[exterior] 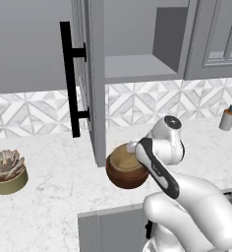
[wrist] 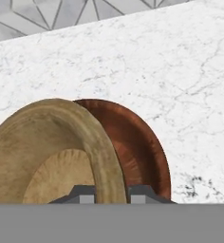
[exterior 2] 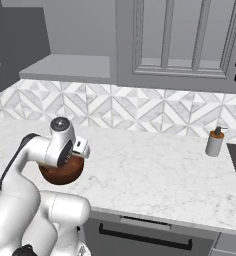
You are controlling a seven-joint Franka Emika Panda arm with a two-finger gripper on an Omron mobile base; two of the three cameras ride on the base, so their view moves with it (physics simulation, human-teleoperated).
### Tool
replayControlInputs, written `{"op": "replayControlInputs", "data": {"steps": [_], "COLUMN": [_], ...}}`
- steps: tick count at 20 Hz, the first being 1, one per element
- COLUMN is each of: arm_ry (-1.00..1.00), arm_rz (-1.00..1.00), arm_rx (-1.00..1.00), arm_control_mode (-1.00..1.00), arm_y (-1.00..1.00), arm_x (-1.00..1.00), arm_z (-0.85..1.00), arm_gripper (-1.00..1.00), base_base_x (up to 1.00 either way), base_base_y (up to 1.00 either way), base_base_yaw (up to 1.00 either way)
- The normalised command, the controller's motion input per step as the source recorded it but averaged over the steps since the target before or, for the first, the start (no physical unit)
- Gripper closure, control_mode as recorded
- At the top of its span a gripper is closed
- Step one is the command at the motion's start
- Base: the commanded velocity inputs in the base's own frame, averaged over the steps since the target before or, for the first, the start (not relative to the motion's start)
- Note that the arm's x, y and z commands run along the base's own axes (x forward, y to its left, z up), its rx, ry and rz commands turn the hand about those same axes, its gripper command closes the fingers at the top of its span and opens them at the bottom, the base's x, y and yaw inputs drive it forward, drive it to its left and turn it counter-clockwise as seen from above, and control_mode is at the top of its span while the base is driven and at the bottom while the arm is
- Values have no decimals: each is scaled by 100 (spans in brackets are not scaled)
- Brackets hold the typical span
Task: Pick up the bowls on the counter and stack them on top of one another in the open cabinet. Place the smaller bowl on top of the larger bowl.
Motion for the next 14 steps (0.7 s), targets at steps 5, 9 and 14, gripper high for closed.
{"op": "replayControlInputs", "data": {"steps": [5, 9, 14], "arm_ry": [1, 0, 17], "arm_rz": [0, 0, 0], "arm_rx": [0, 2, 2], "arm_control_mode": [-100, -100, -100], "arm_y": [0, -5, -46], "arm_x": [3, 0, 0], "arm_z": [-10, 18, 27], "arm_gripper": [-100, -100, -100], "base_base_x": [0, 0, 0], "base_base_y": [0, 0, 0], "base_base_yaw": [0, 0, 0]}}
